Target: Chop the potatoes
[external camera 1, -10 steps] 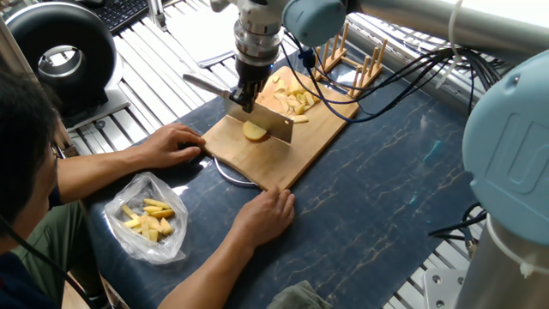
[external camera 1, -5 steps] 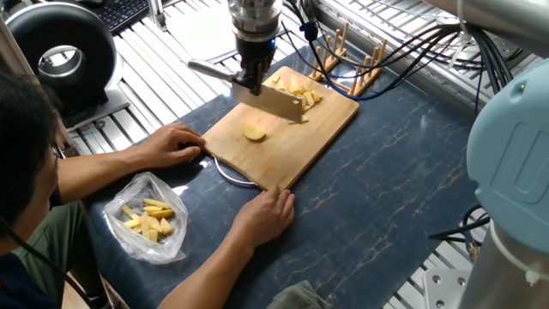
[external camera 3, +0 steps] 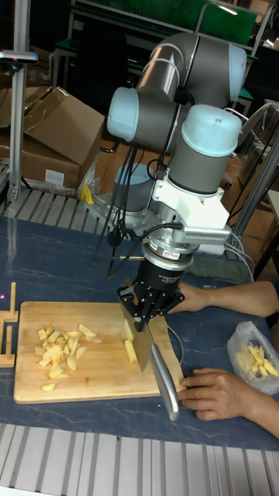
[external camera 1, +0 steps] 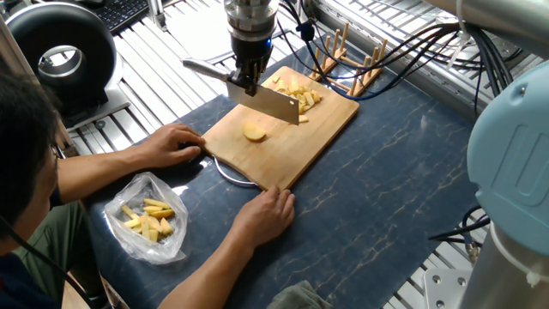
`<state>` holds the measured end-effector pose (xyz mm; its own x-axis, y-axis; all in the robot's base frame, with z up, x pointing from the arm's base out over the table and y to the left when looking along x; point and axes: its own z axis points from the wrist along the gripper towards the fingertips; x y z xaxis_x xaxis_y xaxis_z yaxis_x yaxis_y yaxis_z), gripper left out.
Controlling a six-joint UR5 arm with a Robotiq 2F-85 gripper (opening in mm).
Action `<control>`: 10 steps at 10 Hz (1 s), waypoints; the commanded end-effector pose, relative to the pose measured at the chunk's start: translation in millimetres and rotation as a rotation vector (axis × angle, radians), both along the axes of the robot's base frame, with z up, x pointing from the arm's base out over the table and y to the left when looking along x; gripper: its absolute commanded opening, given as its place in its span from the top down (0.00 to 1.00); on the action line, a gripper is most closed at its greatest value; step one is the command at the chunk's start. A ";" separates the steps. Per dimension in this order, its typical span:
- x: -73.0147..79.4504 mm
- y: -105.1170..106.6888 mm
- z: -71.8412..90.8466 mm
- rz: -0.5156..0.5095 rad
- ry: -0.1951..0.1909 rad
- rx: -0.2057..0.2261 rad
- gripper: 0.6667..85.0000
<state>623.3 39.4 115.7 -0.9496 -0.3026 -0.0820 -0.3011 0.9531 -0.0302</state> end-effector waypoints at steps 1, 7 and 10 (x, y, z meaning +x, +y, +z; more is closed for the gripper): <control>7.2 8.2 -11.6 -0.005 -0.017 0.031 1.00; 11.6 8.9 -27.1 -0.007 -0.046 0.028 1.00; 9.9 11.8 -30.2 -0.016 -0.051 0.028 1.00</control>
